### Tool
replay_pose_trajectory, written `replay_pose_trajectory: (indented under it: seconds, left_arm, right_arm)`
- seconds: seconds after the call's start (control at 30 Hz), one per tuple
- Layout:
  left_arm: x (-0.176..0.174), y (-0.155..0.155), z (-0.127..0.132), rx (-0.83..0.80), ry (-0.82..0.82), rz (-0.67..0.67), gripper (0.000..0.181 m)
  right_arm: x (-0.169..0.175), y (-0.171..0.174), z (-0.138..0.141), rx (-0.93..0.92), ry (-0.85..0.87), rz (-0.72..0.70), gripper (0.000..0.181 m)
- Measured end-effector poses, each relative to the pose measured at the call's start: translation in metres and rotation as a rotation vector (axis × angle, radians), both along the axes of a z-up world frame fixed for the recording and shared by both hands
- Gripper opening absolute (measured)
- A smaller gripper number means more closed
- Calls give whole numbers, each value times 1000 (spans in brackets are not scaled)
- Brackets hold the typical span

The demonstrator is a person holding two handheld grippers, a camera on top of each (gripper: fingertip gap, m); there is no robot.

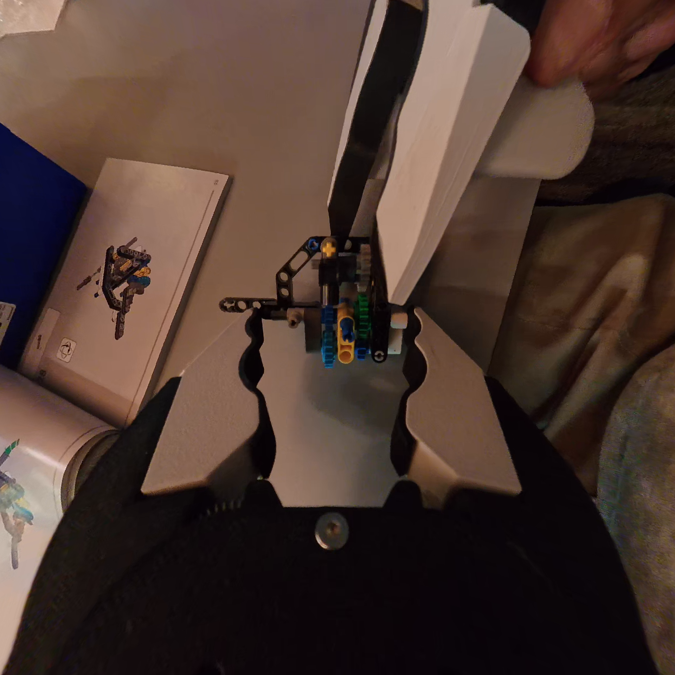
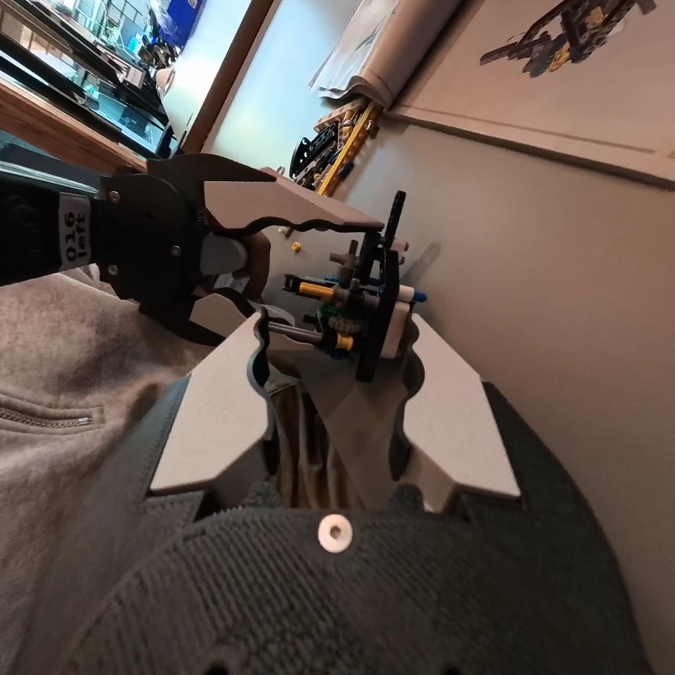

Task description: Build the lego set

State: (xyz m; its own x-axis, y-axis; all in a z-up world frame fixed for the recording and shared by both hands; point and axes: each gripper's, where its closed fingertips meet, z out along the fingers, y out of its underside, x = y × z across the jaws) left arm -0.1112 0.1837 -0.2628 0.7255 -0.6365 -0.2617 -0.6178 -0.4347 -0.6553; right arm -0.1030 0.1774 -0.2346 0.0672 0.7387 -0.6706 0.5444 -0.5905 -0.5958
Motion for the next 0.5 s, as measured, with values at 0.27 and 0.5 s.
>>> replay_pose_trajectory:
  seconds: [0.27, 0.5]
  left_arm:
    - [0, 1, 0, -12, -3, 0, 79]
    - [-4, 1, -1, -32, -19, 19, 78]
  right_arm:
    - [2, 2, -2, -5, -15, 8, 80]
    - [16, 15, 2, 13, 20, -18, 88]
